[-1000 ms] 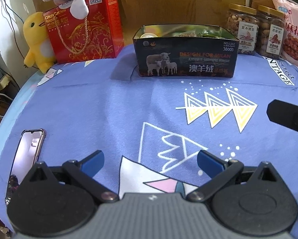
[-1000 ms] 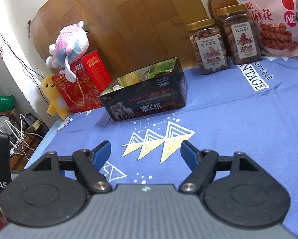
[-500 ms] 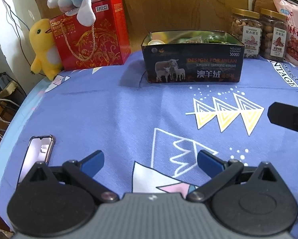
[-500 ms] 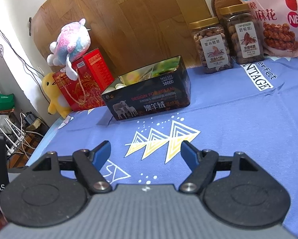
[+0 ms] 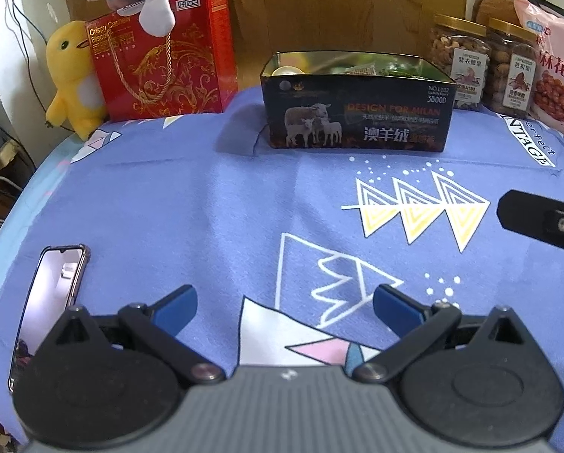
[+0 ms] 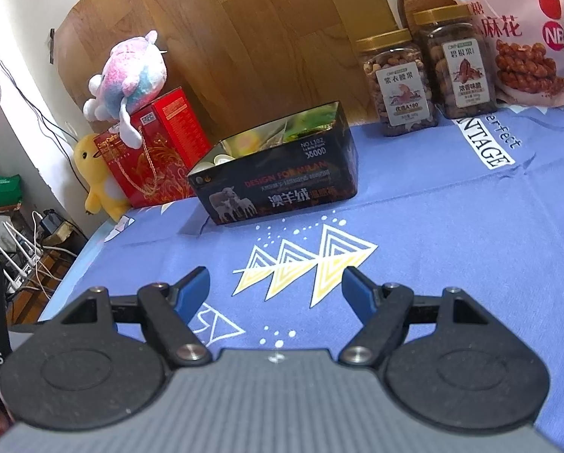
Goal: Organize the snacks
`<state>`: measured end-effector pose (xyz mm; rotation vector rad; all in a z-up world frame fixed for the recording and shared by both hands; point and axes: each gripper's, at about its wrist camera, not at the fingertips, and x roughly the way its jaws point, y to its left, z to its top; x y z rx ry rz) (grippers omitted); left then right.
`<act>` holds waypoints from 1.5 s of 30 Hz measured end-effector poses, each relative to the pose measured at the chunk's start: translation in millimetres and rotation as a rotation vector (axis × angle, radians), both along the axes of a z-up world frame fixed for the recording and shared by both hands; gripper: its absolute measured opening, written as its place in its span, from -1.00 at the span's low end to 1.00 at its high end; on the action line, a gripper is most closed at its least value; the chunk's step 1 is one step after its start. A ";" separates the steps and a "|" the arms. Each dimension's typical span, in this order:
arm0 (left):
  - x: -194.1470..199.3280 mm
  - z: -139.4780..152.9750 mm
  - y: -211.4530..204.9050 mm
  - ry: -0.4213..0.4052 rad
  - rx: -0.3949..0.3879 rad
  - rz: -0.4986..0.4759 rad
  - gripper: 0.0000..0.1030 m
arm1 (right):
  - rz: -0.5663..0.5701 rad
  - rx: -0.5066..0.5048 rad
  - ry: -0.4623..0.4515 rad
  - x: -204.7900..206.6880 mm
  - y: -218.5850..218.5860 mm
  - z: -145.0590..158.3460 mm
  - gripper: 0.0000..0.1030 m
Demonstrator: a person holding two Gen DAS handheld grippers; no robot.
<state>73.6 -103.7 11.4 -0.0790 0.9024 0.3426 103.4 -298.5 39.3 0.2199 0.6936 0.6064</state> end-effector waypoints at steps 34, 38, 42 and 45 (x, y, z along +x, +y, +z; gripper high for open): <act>-5.7 3.8 -0.4 -0.019 -0.016 -0.014 1.00 | -0.041 0.006 -0.021 -11.8 0.5 5.2 0.53; -7.2 6.2 -0.9 -0.029 -0.015 -0.010 1.00 | -0.043 0.006 -0.043 -14.6 -0.2 9.3 0.53; -6.1 4.3 -2.9 -0.021 -0.014 -0.015 1.00 | -0.050 0.009 -0.046 -15.5 -2.3 8.6 0.53; -5.3 4.4 -3.5 -0.020 -0.012 -0.015 1.00 | -0.048 0.008 -0.034 -13.7 -1.8 6.3 0.53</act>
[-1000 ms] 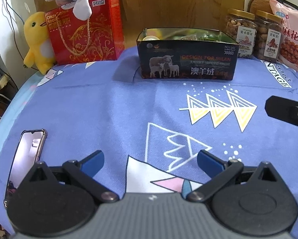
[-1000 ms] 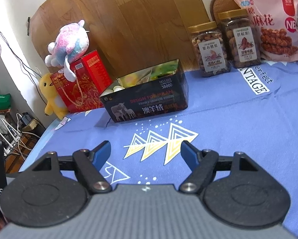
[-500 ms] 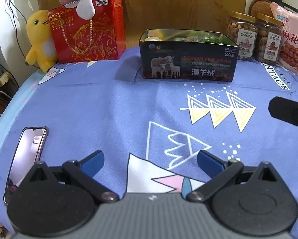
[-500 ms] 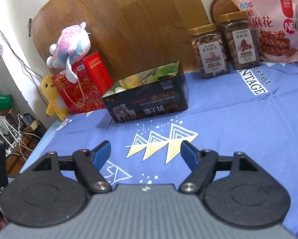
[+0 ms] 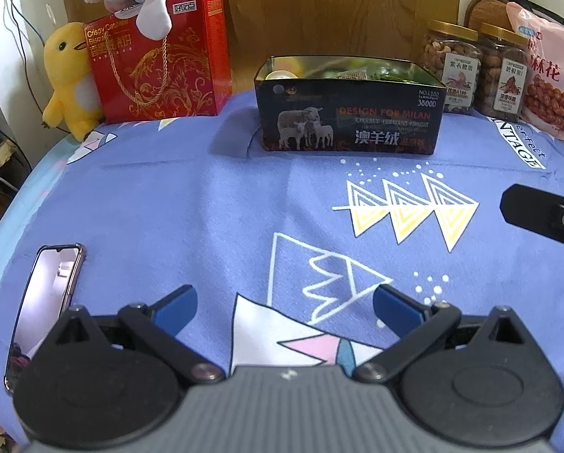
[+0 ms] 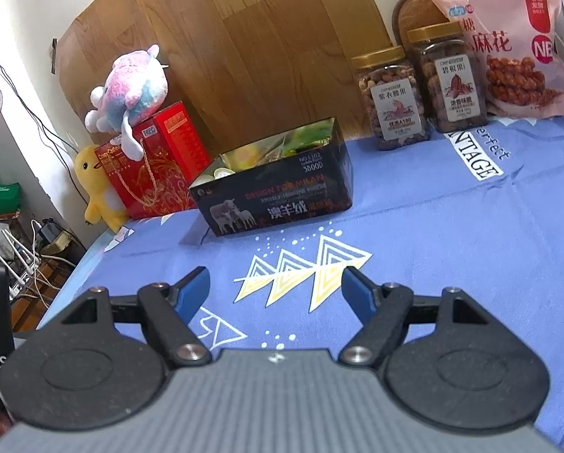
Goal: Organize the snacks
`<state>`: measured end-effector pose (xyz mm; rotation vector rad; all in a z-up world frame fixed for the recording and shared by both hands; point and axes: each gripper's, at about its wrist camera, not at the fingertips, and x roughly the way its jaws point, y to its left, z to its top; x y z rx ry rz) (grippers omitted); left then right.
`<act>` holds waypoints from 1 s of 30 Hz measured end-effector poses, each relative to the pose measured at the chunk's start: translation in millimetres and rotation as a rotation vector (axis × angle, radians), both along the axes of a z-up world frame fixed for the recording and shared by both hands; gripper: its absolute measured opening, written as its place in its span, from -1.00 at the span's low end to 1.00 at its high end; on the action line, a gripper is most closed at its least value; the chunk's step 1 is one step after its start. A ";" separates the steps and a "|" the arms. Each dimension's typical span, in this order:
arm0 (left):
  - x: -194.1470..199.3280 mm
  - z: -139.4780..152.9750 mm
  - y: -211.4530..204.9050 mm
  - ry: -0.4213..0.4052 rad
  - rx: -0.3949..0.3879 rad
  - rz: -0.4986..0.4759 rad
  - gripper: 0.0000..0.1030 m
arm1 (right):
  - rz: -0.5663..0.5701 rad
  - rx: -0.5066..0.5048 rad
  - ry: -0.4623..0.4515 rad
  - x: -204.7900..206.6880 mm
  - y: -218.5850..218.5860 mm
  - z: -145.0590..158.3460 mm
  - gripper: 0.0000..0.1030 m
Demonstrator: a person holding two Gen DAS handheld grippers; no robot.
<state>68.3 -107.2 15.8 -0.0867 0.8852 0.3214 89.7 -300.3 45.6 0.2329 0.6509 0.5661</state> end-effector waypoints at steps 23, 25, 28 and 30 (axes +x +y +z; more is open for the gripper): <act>4.8 -3.5 -4.2 0.011 0.016 0.003 1.00 | -0.011 0.014 0.002 0.8 -4.5 -1.7 0.52; 5.3 -3.7 -5.5 0.014 0.018 -0.001 1.00 | -0.012 0.014 0.005 0.4 -4.7 -2.8 0.52; 5.8 -3.4 -7.2 0.013 0.026 -0.005 1.00 | -0.014 0.018 0.005 0.8 -6.1 -3.1 0.52; 6.5 -3.5 -8.1 0.014 0.031 -0.007 0.99 | -0.017 0.024 0.005 1.0 -7.1 -3.2 0.52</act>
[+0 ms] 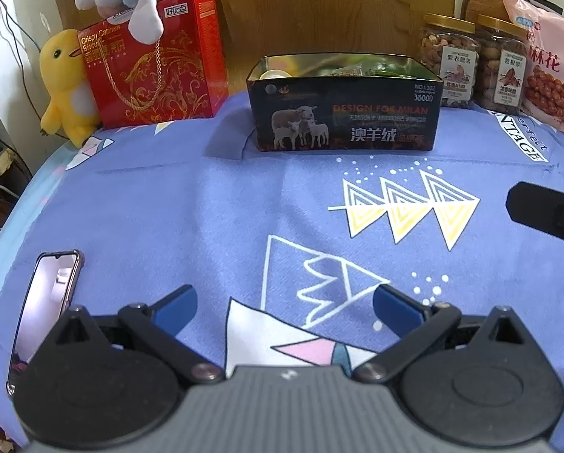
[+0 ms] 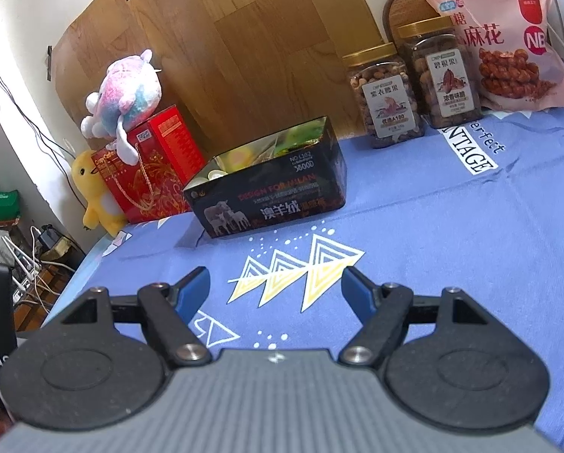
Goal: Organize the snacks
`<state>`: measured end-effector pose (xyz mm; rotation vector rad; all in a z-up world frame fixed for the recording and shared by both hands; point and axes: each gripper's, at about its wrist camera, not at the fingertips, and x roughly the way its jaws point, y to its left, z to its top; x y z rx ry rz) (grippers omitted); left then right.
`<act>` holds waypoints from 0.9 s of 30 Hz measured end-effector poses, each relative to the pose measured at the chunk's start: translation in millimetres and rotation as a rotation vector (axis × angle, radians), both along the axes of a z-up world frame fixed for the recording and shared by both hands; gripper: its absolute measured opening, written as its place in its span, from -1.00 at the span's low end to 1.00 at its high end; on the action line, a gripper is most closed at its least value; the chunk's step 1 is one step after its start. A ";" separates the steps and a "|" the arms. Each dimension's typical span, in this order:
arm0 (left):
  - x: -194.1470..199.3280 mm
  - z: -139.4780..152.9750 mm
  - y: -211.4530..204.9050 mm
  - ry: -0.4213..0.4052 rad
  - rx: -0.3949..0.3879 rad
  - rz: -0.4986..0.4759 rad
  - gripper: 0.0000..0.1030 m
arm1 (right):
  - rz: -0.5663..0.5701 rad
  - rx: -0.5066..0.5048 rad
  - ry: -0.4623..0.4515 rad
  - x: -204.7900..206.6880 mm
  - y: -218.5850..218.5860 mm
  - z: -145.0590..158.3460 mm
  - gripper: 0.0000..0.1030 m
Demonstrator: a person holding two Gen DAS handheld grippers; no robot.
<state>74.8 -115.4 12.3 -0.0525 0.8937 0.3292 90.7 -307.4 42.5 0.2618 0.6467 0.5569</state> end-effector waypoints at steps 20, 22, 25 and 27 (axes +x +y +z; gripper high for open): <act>5.2 -0.8 -5.9 0.011 0.015 -0.016 1.00 | 0.003 0.006 0.004 3.6 -3.2 -2.1 0.52; 5.4 -0.1 -5.8 0.011 0.007 -0.018 1.00 | 0.002 0.006 0.003 4.0 -3.1 -1.8 0.52; 5.9 1.2 -6.2 0.010 0.007 -0.022 1.00 | 0.004 0.003 0.001 4.0 -1.9 -1.1 0.53; 5.9 2.1 -7.0 0.008 0.006 -0.026 1.00 | 0.006 0.002 0.000 4.2 -1.2 -0.5 0.52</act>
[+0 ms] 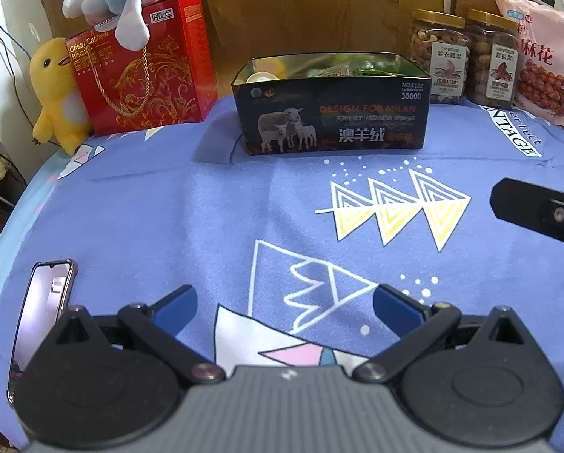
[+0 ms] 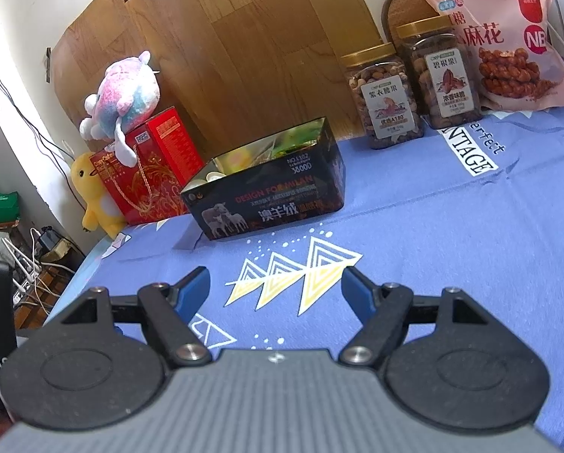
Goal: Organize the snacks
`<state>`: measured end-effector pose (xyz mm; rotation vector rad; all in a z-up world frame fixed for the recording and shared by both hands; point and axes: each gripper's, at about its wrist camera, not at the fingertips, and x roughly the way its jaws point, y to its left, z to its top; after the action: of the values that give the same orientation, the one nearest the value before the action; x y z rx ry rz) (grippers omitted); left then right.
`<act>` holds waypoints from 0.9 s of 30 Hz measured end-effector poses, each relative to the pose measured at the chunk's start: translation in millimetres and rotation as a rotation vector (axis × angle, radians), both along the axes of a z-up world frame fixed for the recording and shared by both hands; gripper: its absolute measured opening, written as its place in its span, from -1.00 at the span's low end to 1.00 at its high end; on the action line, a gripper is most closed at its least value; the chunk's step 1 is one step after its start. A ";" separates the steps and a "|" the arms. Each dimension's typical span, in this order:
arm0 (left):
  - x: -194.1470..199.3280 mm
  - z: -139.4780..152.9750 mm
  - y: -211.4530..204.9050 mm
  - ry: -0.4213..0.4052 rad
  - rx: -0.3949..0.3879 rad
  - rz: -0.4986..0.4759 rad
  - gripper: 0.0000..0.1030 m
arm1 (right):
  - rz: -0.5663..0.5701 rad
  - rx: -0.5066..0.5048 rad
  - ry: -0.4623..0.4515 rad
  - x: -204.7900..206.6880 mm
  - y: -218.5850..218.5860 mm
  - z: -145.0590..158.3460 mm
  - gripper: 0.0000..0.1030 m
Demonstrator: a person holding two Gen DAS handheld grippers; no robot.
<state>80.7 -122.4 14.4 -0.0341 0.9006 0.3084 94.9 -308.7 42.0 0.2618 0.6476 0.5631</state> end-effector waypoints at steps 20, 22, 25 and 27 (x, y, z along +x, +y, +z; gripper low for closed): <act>2.7 -1.4 0.9 -0.004 -0.001 0.007 1.00 | -0.004 -0.003 0.000 2.7 1.8 0.4 0.53; 2.9 -2.1 1.5 -0.002 -0.002 0.008 1.00 | -0.003 -0.003 0.000 3.2 2.0 -0.1 0.53; 3.5 -2.8 2.5 -0.002 -0.008 0.007 0.99 | -0.002 -0.005 0.003 4.0 2.4 -0.9 0.53; 1.2 -1.6 2.5 -0.026 -0.019 -0.019 0.99 | -0.002 -0.005 0.002 3.8 2.3 -0.9 0.52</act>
<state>81.9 -119.9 12.8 -0.0470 0.8773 0.2813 98.7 -306.4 41.0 0.2581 0.6504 0.5590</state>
